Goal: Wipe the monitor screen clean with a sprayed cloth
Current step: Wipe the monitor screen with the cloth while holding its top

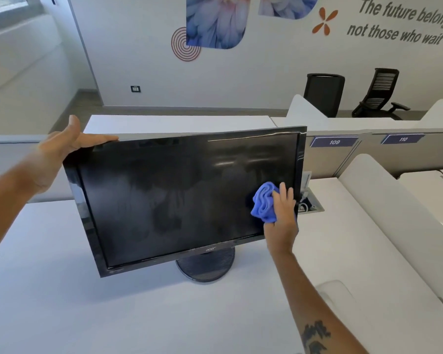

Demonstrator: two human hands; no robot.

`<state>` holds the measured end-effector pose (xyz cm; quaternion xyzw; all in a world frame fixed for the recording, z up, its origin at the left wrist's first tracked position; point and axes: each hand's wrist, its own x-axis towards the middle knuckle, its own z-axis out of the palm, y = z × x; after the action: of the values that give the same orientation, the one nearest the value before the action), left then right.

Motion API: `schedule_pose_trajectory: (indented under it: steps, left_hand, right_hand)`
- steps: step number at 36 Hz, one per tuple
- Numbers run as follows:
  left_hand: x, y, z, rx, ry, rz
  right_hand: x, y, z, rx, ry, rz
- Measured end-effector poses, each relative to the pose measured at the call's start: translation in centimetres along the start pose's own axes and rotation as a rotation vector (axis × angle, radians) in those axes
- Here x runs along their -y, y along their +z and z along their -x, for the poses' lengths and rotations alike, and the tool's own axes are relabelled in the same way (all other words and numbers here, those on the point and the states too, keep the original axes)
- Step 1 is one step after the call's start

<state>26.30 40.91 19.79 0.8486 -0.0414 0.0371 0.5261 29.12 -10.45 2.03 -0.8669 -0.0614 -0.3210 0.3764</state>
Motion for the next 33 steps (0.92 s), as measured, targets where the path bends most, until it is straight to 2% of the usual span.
schedule_pose_trajectory:
  steps: [4, 7, 9, 12, 14, 17, 20, 23, 24, 26, 29, 31, 33]
  left_hand:
    - [-0.7, 0.4, 0.4, -0.013, 0.006, 0.020]
    - [-1.0, 0.7, 0.6, -0.024, 0.009, 0.040]
    - [-1.1, 0.8, 0.7, -0.029, 0.009, 0.048]
    - [-1.4, 1.0, 0.6, -0.035, 0.009, 0.053]
    - [-1.5, 1.2, 0.7, -0.039, 0.007, 0.053]
    - [-1.6, 1.1, 0.8, -0.040, 0.001, 0.067]
    - [-1.5, 1.0, 1.0, -0.043, 0.011, 0.076]
    - [-1.6, 1.1, 1.2, -0.034, 0.006, 0.072]
    - [-1.7, 1.2, 1.2, -0.032, 0.007, 0.076]
    - [-2.0, 1.3, 1.2, -0.034, 0.007, 0.089]
    - [-2.5, 1.6, 1.4, -0.047, -0.005, 0.094]
    - [-2.9, 1.7, 1.7, -0.050, -0.008, 0.100]
    - [-3.3, 1.9, 2.0, -0.058, -0.005, 0.105]
  right_hand:
    - [1.7, 0.0, -4.7, -0.135, 0.030, -0.078]
    - [4.0, 1.4, -5.7, -0.129, 0.062, -0.059]
    - [6.0, 2.8, -4.3, -0.104, -0.012, -0.045]
    - [8.8, 5.8, 0.7, 0.011, -0.223, -0.047]
    - [10.4, 7.6, 4.5, 0.277, -0.400, -0.026]
    - [10.5, 9.4, 9.0, 0.623, -0.811, 0.080]
    - [9.9, 9.5, 9.3, 0.724, -1.120, 0.267]
    - [10.7, 8.7, 5.6, 0.656, -1.225, 0.317]
    - [11.0, 8.2, 3.9, 0.596, -1.191, 0.342]
    - [10.6, 7.0, 0.3, 0.385, -1.004, 0.355]
    - [8.5, 4.3, -4.5, -0.001, -0.536, 0.281]
    - [7.6, 2.8, -7.1, -0.122, -0.244, 0.293]
    - [7.7, 2.4, -8.6, -0.161, -0.018, 0.215]
